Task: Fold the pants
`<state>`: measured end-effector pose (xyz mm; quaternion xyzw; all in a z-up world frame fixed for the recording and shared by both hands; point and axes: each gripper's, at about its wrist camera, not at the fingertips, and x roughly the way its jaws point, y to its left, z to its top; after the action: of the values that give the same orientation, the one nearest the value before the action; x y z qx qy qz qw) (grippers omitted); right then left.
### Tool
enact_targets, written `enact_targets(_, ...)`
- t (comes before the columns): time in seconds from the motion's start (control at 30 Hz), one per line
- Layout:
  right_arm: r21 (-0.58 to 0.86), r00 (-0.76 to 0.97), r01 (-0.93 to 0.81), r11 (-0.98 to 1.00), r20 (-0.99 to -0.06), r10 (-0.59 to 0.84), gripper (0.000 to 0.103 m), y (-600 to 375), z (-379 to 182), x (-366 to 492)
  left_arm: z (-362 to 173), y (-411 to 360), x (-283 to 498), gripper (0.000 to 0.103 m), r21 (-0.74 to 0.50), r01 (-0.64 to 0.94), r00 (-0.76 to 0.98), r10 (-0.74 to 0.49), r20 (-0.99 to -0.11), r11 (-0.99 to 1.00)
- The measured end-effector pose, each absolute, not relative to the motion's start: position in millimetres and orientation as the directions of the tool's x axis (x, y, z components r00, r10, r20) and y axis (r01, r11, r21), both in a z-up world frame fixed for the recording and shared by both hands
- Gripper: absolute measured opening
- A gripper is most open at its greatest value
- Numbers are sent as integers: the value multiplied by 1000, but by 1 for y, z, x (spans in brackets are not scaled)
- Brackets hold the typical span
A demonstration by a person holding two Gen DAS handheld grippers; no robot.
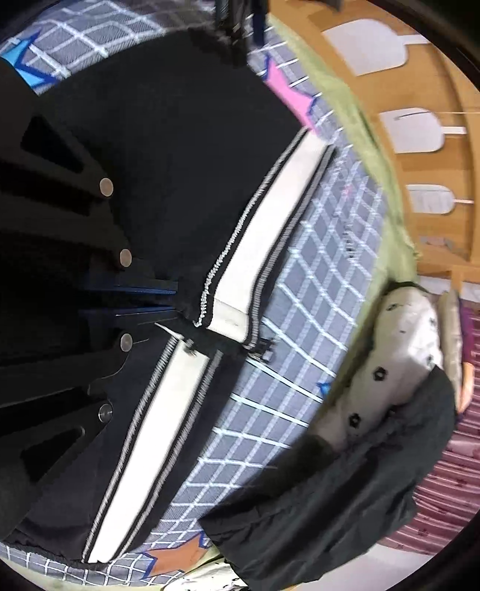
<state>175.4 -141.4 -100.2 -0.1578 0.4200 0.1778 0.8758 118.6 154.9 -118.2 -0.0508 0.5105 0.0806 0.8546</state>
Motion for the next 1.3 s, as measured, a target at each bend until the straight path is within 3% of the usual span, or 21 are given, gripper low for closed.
enact_targets(0.13, -78, 576, -432, 898, -791, 208, 6, -151, -95, 175, -118, 154, 118, 81, -3, -186, 470, 86, -878, 983)
enact_targets(0.27, -129, 550, -424, 896, -823, 142, 6, -143, -121, 180, -118, 155, 117, 81, -21, -187, 469, 70, -880, 982)
enact_targets(0.53, -142, 530, -402, 905, -842, 103, 10, -138, -128, 183, -124, 161, 108, 80, -125, -143, 482, -41, -875, 982)
enact_targets(0.63, -105, 532, -361, 927, -840, 112, 29, -155, -108, 176, -131, 171, 94, 80, -206, -133, 488, -117, -865, 969)
enact_targets(0.7, -114, 545, -323, 940, -834, 87, 48, -164, -96, 168, -136, 178, 86, 80, -275, -119, 491, -184, -852, 954)
enact_targets(0.73, -106, 552, -307, 946, -829, 86, 50, -169, -88, 162, -138, 183, 80, 80, -310, -108, 500, -218, -839, 945)
enact_targets(1.07, -24, 629, -199, 980, -769, 109, 50, -204, -39, 109, -148, 177, 69, 79, -455, 12, 554, -385, -738, 890)
enact_targets(1.3, 80, 588, -95, 992, -800, 121, 50, -247, -63, 82, -150, 157, 78, 78, -407, -7, 569, -331, -753, 914)
